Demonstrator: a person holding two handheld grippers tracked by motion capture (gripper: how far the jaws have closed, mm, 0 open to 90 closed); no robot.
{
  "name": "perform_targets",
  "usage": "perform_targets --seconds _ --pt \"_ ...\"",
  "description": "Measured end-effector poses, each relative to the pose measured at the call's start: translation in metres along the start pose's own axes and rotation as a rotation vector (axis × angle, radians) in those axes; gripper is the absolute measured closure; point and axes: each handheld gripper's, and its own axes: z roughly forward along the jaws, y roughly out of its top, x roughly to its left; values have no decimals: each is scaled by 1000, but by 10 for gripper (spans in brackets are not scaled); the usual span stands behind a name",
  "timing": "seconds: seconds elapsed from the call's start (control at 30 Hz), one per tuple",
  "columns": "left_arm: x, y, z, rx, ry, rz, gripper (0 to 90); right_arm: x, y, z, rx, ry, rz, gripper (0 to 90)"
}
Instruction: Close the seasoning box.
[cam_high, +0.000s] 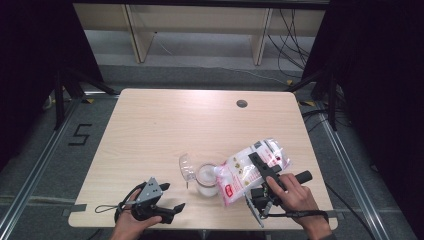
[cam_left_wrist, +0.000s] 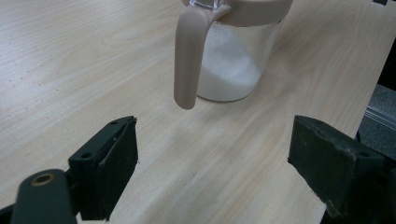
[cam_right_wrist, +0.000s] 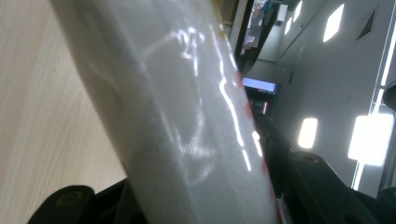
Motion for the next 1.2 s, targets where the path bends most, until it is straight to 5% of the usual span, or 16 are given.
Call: perform_targets --seconds 0.13,0.2,0.3,0.37,0.4,0.47,0.53,0.6,0.63,0.67,0.73,0.8,1.0,1.1,1.13,1.2 --pt "-2 0 1 -23 -8 -21 154 3 -2 -2 8 19 18 637" --pt "-2 0 0 -20 -3 -25 154 -1 -3 -1 -29 -11 -38 637" --pt "0 0 0 0 -1 -4 154 0 -5 -4 -9 5 -38 637" --pt "0 0 0 1 1 -3 154 4 -8 -7 16 5 18 637" --pt "0 0 0 -1 0 -2 154 1 -8 -6 -10 -5 -16 637" --pt "-2 0 1 -30 -1 -31 154 4 -8 -8 11 1 20 637" --pt "-1 0 0 -17 -7 -25 154 -1 -7 -8 -8 -6 -57 638" --pt "-1 0 -1 -18 -7 -24 154 3 -6 -9 -6 0 -26 638" --pt "-1 0 0 -24 -9 -24 154 -1 -5 -9 -16 -2 -72 638" --pt "-1 0 0 -24 -9 -24 154 3 -5 -9 -6 1 -26 638" --pt "-1 0 0 -19 -6 -19 154 1 -4 -10 -19 -6 -64 639" --pt "-1 0 0 -24 -8 -24 154 5 -4 -13 12 20 -12 639" --pt "-1 0 0 -24 -8 -24 154 1 -3 -12 -25 0 -61 640" --pt "-1 0 0 -24 -8 -23 154 3 -1 -14 -3 14 -28 640" --pt "-1 0 0 -24 -8 -23 154 0 -1 -12 -37 -9 -81 641" --pt "-1 0 -1 -19 -4 -24 154 4 1 -13 -5 18 -13 641"
